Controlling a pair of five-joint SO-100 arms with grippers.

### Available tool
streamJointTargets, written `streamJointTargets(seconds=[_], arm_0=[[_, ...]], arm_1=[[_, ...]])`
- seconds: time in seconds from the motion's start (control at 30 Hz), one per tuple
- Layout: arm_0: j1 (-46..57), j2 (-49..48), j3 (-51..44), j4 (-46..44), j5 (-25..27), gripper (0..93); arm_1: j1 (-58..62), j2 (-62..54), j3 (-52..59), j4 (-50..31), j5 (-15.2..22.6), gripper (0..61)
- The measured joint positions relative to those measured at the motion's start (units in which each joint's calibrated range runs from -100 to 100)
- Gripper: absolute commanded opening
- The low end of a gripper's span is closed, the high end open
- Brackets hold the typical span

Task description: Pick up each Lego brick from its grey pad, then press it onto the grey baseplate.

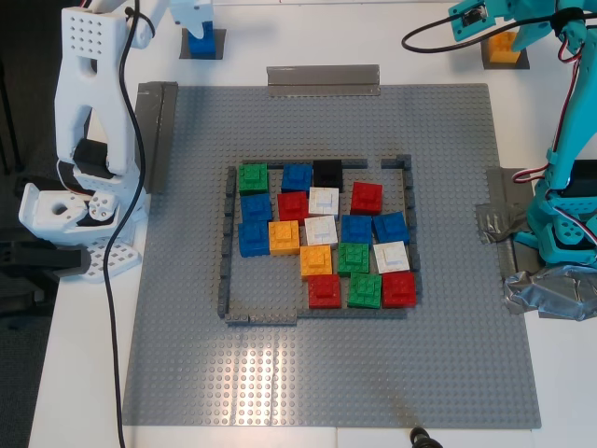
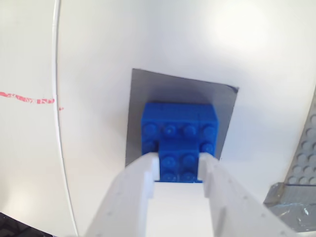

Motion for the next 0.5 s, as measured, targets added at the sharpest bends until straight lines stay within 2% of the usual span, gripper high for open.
streamJointTargets(seconds=[0.17,0.5], arm_0=[[0.0,0.0,0.0,-0.8,0.0,22.4],[0.0,0.0,0.0,-1.4,0.0,22.4]], arm_1=[[0.0,-3.5,-0.1,2.4,-0.6,0.2],[3.0,-18.2,0.8,9.3,-4.0,0.2]])
